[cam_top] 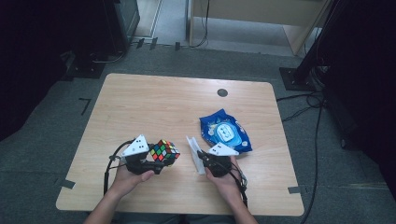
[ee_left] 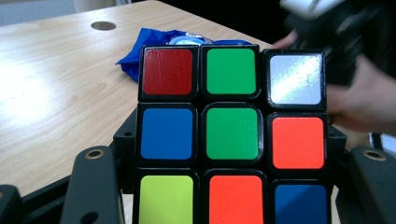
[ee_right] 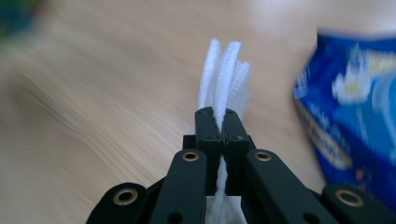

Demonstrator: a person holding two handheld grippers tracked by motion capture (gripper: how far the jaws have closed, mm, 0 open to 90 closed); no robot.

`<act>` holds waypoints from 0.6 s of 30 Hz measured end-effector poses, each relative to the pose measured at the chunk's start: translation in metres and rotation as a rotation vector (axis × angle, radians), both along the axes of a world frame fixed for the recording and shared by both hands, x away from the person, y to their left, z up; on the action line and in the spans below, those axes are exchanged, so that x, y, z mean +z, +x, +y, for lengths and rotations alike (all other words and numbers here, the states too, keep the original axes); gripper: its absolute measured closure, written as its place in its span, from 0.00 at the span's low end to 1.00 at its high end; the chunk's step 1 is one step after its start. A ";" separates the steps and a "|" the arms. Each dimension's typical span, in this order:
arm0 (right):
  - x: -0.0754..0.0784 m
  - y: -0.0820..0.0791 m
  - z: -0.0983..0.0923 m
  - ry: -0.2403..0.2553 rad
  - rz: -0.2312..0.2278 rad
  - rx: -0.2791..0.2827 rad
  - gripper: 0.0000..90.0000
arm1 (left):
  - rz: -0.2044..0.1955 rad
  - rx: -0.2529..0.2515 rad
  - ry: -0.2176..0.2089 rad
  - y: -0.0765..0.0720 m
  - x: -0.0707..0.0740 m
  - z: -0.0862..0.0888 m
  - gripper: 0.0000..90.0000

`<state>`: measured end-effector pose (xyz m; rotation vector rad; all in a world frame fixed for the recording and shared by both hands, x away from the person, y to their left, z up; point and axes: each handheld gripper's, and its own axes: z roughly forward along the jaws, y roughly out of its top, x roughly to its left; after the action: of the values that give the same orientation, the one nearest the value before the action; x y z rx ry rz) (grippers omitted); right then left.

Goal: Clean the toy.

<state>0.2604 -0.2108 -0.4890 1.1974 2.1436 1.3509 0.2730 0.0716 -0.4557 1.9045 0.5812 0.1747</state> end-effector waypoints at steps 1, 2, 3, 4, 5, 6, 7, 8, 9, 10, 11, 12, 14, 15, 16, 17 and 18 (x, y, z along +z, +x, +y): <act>0.010 -0.004 0.000 0.041 -0.025 0.016 1.00 | -0.010 0.001 0.005 -0.001 -0.001 -0.002 0.37; 0.020 -0.009 0.001 0.074 -0.060 0.038 1.00 | -0.017 -0.004 0.011 -0.002 -0.003 -0.003 0.37; 0.031 -0.015 0.003 0.101 -0.089 0.053 1.00 | -0.024 -0.009 0.016 -0.003 -0.004 -0.005 0.37; 0.040 -0.020 0.005 0.121 -0.121 0.072 1.00 | -0.031 -0.014 0.022 -0.004 -0.005 -0.007 0.37; 0.049 -0.026 0.007 0.136 -0.155 0.091 1.00 | -0.041 -0.021 0.030 -0.006 -0.006 -0.009 0.37; 0.057 -0.032 0.010 0.149 -0.181 0.109 1.00 | -0.051 -0.029 0.033 -0.007 -0.006 -0.011 0.37; 0.064 -0.037 0.013 0.164 -0.195 0.125 1.00 | -0.063 -0.037 0.038 -0.009 -0.006 -0.013 0.37; 0.069 -0.041 0.016 0.175 -0.206 0.150 1.00 | -0.070 -0.044 0.040 -0.011 -0.006 -0.016 0.37; 0.073 -0.044 0.019 0.180 -0.210 0.173 1.00 | -0.080 -0.049 0.045 -0.013 -0.006 -0.018 0.37; 0.075 -0.047 0.023 0.177 -0.217 0.187 1.00 | -0.088 -0.053 0.050 -0.014 -0.006 -0.020 0.37; 0.076 -0.049 0.026 0.178 -0.223 0.199 1.00 | -0.096 -0.056 0.054 -0.016 -0.005 -0.022 0.37; 0.077 -0.051 0.029 0.176 -0.219 0.210 1.00 | -0.105 -0.061 0.059 -0.018 -0.005 -0.023 0.37; 0.074 -0.051 0.033 0.156 -0.218 0.213 1.00 | -0.115 -0.074 0.059 -0.021 -0.004 -0.025 0.37; 0.072 -0.050 0.034 0.153 -0.215 0.211 1.00 | -0.120 -0.078 0.057 -0.022 -0.003 -0.026 0.37; 0.070 -0.049 0.034 0.158 -0.201 0.210 1.00 | -0.122 -0.079 0.056 -0.022 -0.002 -0.027 0.37; 0.067 -0.047 0.033 0.163 -0.194 0.208 1.00 | -0.124 -0.079 0.057 -0.023 -0.002 -0.027 0.37; 0.064 -0.046 0.033 0.169 -0.187 0.201 1.00 | -0.127 -0.077 0.061 -0.023 -0.001 -0.027 0.37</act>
<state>0.2140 -0.1783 -0.4249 0.8895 2.0949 1.6870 0.2500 0.0449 -0.4568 1.9549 0.4204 0.2638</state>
